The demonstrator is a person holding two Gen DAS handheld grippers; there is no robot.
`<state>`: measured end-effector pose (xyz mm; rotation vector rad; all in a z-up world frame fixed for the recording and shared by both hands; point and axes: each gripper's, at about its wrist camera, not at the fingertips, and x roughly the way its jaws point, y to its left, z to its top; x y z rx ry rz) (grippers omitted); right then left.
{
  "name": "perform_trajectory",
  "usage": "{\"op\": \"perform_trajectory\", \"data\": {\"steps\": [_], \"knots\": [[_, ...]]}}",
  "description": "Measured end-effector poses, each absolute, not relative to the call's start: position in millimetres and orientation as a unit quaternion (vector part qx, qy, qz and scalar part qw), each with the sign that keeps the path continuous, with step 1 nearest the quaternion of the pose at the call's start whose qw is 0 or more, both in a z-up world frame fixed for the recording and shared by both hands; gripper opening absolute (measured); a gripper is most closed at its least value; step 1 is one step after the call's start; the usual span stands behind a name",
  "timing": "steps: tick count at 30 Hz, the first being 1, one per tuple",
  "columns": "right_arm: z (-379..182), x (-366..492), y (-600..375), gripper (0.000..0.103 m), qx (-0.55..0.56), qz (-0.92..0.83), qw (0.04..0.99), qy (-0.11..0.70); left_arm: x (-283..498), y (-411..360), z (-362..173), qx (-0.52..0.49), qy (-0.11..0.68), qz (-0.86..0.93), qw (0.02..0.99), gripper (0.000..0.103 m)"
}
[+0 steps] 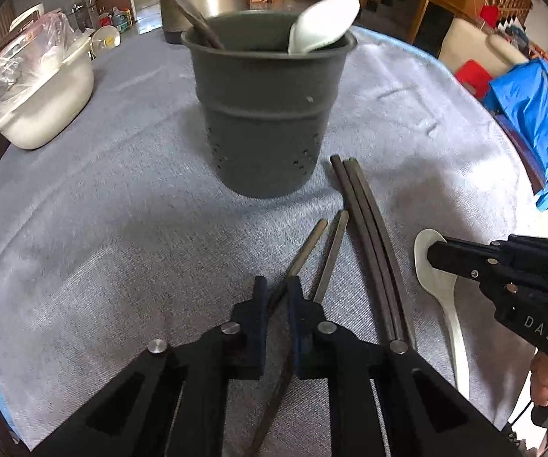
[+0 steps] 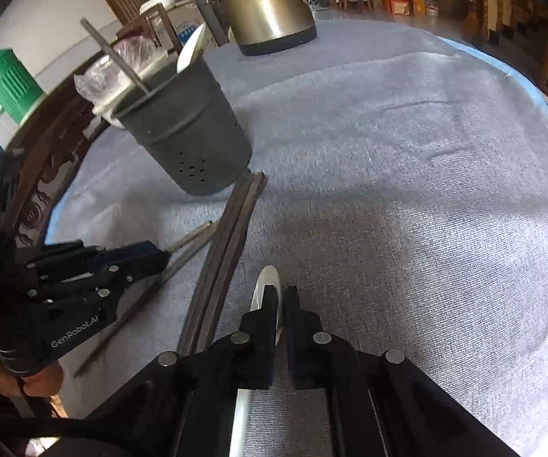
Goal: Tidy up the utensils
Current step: 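Grasp another dark chopstick with the left tool and lift it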
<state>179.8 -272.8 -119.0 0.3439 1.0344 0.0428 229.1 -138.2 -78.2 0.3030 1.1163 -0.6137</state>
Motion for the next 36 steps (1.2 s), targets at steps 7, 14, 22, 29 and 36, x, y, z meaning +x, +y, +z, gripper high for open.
{"op": "perform_trajectory", "data": {"steps": [7, 14, 22, 29, 36], "knots": [[-116.9, 172.9, -291.8, 0.004, 0.202, 0.017, 0.854, 0.479, 229.1, -115.8, -68.1, 0.109, 0.51, -0.295, 0.801, 0.0], [-123.5, 167.2, -308.5, 0.004, 0.231, 0.0, 0.846, 0.481, 216.2, -126.8, -81.5, 0.163, 0.518, -0.312, 0.78, 0.001], [-128.2, 175.7, -308.6, 0.004, 0.227, 0.006, 0.839, 0.495, 217.8, -142.8, -90.2, 0.208, 0.51, -0.315, 0.773, 0.023], [-126.7, 195.0, -301.8, 0.007, 0.203, 0.014, 0.834, 0.513, 223.0, -158.2, -95.3, 0.209, 0.497, -0.329, 0.776, 0.011], [-125.4, 202.2, -290.8, 0.004, 0.171, 0.022, 0.849, 0.499, 219.3, -137.8, -86.4, 0.179, 0.487, -0.326, 0.79, 0.006]]}}
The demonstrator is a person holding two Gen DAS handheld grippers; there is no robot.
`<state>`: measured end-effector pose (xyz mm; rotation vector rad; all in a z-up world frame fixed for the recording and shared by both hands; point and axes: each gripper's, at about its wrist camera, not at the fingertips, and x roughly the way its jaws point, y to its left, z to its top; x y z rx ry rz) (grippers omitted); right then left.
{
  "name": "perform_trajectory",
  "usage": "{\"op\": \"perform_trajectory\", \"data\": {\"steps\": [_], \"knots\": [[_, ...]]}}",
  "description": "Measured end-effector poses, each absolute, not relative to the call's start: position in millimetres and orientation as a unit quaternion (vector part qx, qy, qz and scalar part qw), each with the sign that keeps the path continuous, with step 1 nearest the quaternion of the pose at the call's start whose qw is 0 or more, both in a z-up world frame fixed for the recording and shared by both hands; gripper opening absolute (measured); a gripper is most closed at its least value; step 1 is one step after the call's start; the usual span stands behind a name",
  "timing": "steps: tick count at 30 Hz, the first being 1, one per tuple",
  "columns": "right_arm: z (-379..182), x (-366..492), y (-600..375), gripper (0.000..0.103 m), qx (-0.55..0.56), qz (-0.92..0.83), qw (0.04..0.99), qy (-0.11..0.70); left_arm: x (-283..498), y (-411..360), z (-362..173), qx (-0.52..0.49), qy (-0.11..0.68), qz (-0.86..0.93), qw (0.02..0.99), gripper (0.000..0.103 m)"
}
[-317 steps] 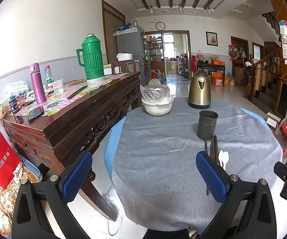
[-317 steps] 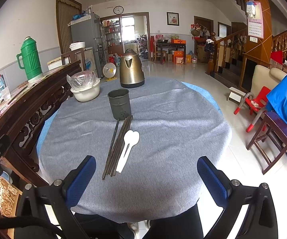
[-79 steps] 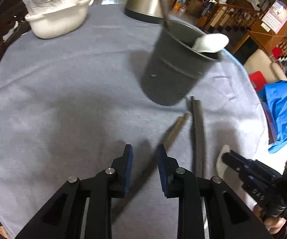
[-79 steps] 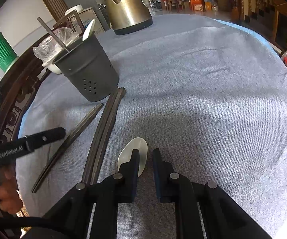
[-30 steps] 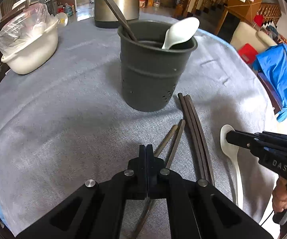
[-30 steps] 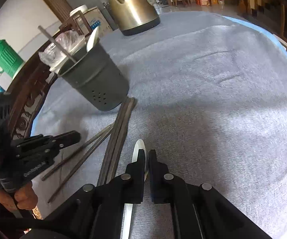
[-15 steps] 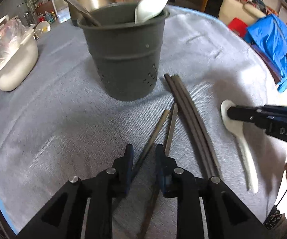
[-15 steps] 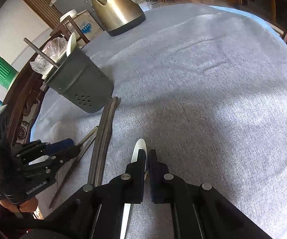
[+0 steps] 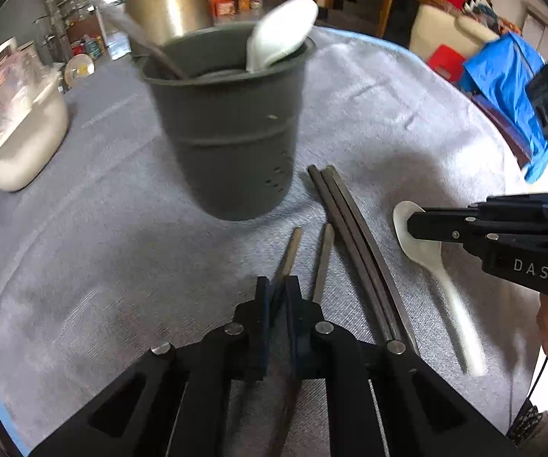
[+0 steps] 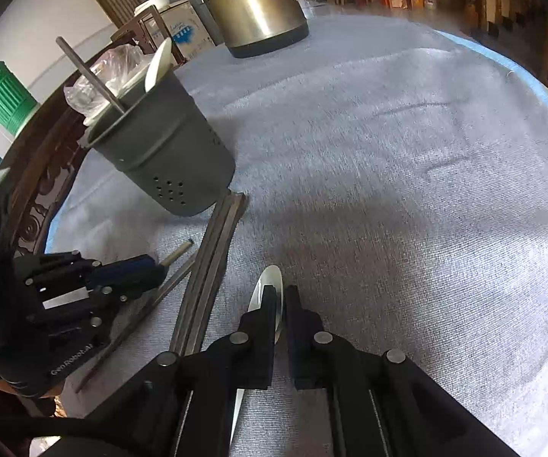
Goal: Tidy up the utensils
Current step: 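Grasp another dark chopstick with the left tool and lift it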
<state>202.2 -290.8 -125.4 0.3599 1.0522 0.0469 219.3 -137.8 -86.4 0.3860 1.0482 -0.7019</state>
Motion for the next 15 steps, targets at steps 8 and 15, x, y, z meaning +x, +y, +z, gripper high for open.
{"op": "perform_trajectory", "data": {"steps": [8, 15], "knots": [[-103.5, 188.7, -299.3, 0.004, 0.19, 0.013, 0.869, 0.457, 216.1, -90.1, -33.2, 0.107, 0.45, -0.327, 0.824, 0.005], [-104.4, 185.2, -313.2, 0.007, 0.233, 0.017, 0.859, 0.457, 222.1, -65.0, -23.4, 0.075, 0.45, -0.304, 0.836, 0.005]]}}
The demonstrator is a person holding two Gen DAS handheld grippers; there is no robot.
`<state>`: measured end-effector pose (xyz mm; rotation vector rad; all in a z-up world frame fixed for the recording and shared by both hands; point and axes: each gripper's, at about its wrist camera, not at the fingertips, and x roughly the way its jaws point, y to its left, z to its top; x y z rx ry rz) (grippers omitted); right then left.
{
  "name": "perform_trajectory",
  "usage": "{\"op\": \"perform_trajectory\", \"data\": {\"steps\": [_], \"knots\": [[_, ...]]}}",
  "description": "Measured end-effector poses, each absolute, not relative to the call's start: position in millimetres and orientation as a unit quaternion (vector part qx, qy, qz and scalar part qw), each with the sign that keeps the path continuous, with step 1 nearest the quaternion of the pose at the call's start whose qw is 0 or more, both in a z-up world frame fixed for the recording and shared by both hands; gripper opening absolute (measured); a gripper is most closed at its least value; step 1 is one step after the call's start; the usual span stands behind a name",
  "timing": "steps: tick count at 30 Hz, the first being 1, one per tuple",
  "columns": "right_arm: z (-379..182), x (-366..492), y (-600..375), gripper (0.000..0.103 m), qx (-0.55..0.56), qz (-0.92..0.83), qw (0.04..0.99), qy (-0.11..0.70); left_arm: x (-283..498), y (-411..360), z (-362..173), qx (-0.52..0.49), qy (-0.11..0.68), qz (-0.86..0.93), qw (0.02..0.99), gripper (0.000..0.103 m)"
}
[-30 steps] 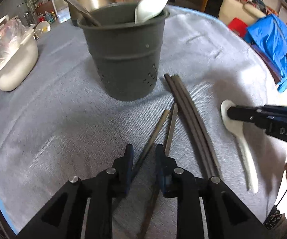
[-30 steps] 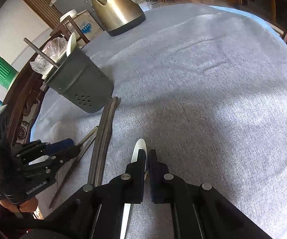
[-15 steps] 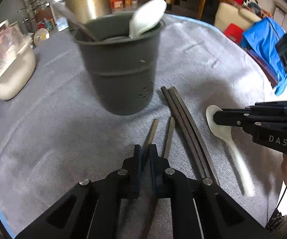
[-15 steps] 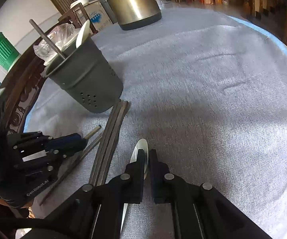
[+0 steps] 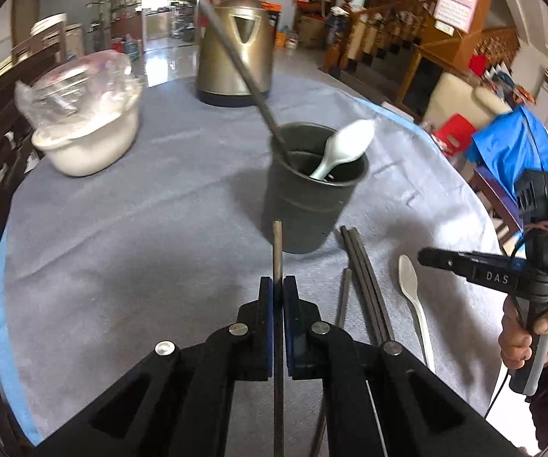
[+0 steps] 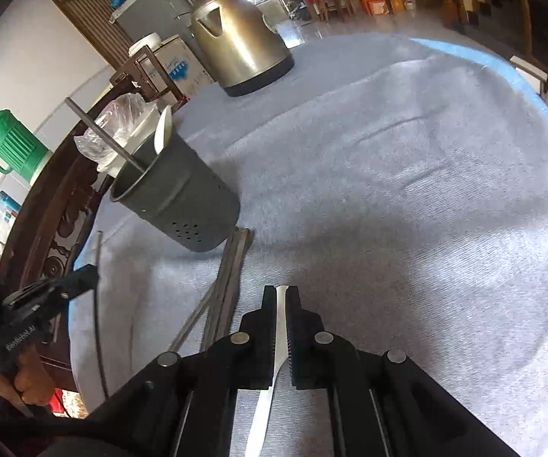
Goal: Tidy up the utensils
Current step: 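Grasp another dark chopstick with the left tool and lift it, then drop the chopstick into the holder with the left tool while the right tool drops the spoon in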
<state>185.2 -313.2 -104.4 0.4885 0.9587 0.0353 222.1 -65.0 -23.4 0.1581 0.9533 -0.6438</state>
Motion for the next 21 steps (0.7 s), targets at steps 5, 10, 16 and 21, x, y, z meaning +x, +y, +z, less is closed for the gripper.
{"op": "perform_trajectory", "data": {"steps": [5, 10, 16, 21], "knots": [[-112.3, 192.4, -322.9, 0.019, 0.237, 0.023, 0.847, 0.476, 219.6, -47.9, 0.1, 0.036, 0.43, -0.306, 0.849, 0.005], [-128.4, 202.0, -327.1, 0.024, 0.236, 0.052, 0.836, 0.493, 217.6, -37.1, 25.2, 0.007, 0.402, -0.31, 0.861, 0.005], [-124.7, 201.5, -300.7, 0.005, 0.161, 0.079, 0.854, 0.488, 216.3, -30.4, 46.5, -0.009, 0.382, -0.299, 0.875, 0.005], [-101.6, 187.9, -293.4, 0.004, 0.13, 0.058, 0.879, 0.455, 216.9, -26.0, 58.0, -0.031, 0.37, -0.29, 0.882, 0.005]]}}
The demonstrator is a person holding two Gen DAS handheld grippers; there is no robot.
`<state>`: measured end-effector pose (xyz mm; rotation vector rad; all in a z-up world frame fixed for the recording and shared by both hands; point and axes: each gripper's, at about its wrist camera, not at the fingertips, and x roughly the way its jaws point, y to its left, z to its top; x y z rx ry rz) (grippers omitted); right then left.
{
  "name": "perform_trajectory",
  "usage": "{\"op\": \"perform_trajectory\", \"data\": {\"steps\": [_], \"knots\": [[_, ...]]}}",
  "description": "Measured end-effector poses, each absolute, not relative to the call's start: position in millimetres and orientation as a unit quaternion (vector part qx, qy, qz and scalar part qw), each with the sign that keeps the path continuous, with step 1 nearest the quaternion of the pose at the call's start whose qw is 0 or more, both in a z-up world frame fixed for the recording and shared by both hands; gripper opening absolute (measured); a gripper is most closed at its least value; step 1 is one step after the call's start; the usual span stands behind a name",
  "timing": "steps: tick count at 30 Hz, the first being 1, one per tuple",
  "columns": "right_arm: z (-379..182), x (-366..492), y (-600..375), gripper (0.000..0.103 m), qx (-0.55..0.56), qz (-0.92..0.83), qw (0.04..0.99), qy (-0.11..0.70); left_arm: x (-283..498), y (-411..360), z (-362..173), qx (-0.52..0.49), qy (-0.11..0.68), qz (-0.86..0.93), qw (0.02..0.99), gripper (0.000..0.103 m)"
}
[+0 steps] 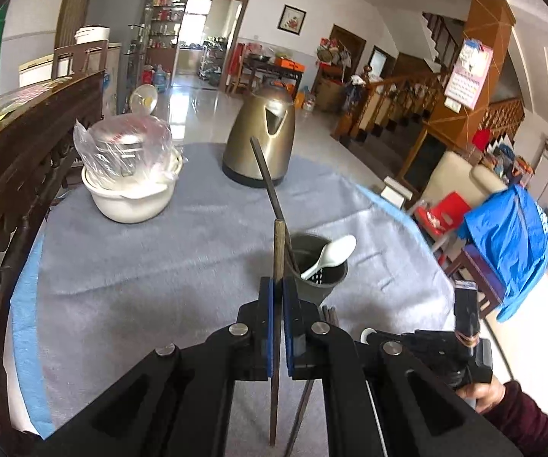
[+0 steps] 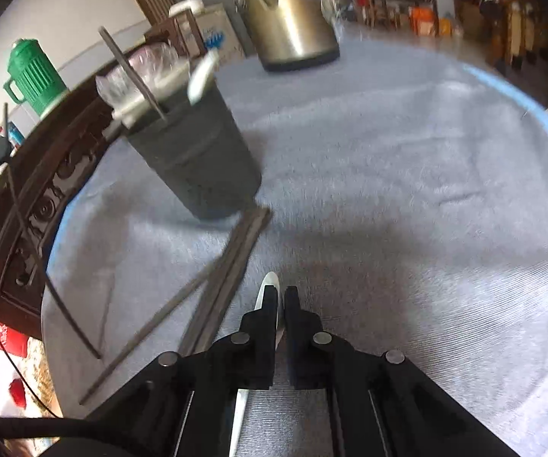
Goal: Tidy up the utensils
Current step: 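Drop the chopstick into the holder with the left tool while the right tool drops the spoon in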
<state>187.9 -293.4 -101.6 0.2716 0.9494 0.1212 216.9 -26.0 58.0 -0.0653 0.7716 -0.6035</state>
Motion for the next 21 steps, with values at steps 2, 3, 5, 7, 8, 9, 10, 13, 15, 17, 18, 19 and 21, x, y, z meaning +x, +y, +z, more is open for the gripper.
{"op": "perform_trajectory", "data": {"steps": [2, 3, 5, 7, 8, 9, 10, 13, 15, 17, 18, 19, 21], "knots": [[-85.5, 182.9, -296.0, 0.004, 0.127, 0.045, 0.891, 0.434, 216.9, -23.2, 64.8, -0.043, 0.363, -0.284, 0.886, 0.005], [-76.2, 180.7, -297.6, 0.004, 0.125, 0.037, 0.897, 0.422, 217.0, -21.6, 69.0, -0.048, 0.359, -0.282, 0.888, 0.005], [-56.7, 179.2, -303.3, 0.004, 0.13, 0.022, 0.91, 0.393, 219.2, -18.0, 80.5, -0.063, 0.348, -0.278, 0.893, 0.005], [-39.5, 179.1, -308.6, 0.004, 0.145, 0.012, 0.921, 0.362, 222.0, -15.8, 94.0, -0.077, 0.331, -0.274, 0.899, 0.005], [-30.1, 182.1, -311.8, 0.004, 0.155, 0.008, 0.926, 0.344, 223.3, -15.4, 99.5, -0.081, 0.326, -0.273, 0.901, 0.005], [-17.8, 184.5, -316.4, 0.004, 0.164, 0.002, 0.934, 0.319, 224.9, -15.5, 106.2, -0.084, 0.319, -0.271, 0.904, 0.005], [-10.9, 186.1, -317.8, 0.004, 0.168, -0.001, 0.938, 0.304, 226.6, -16.2, 113.6, -0.084, 0.312, -0.271, 0.907, 0.005], [15.6, 202.6, -323.9, 0.004, 0.185, -0.016, 0.951, 0.248, 232.2, -19.6, 136.2, -0.083, 0.292, -0.278, 0.911, 0.005], [28.6, 213.9, -323.6, 0.004, 0.189, -0.027, 0.957, 0.219, 234.1, -22.2, 146.4, -0.078, 0.283, -0.28, 0.914, 0.005], [41.7, 225.4, -323.3, 0.004, 0.19, -0.041, 0.963, 0.186, 236.2, -25.3, 158.1, -0.075, 0.272, -0.283, 0.916, 0.005], [46.1, 230.1, -324.3, 0.004, 0.194, -0.042, 0.964, 0.175, 237.7, -27.4, 164.0, -0.074, 0.266, -0.286, 0.917, 0.005], [51.6, 234.8, -324.2, 0.004, 0.198, -0.044, 0.966, 0.162, 239.1, -29.2, 168.0, -0.075, 0.262, -0.288, 0.918, 0.005], [59.9, 244.8, -318.2, 0.004, 0.198, -0.05, 0.97, 0.136, 242.3, -34.4, 173.9, -0.079, 0.253, -0.292, 0.919, 0.005]]}}
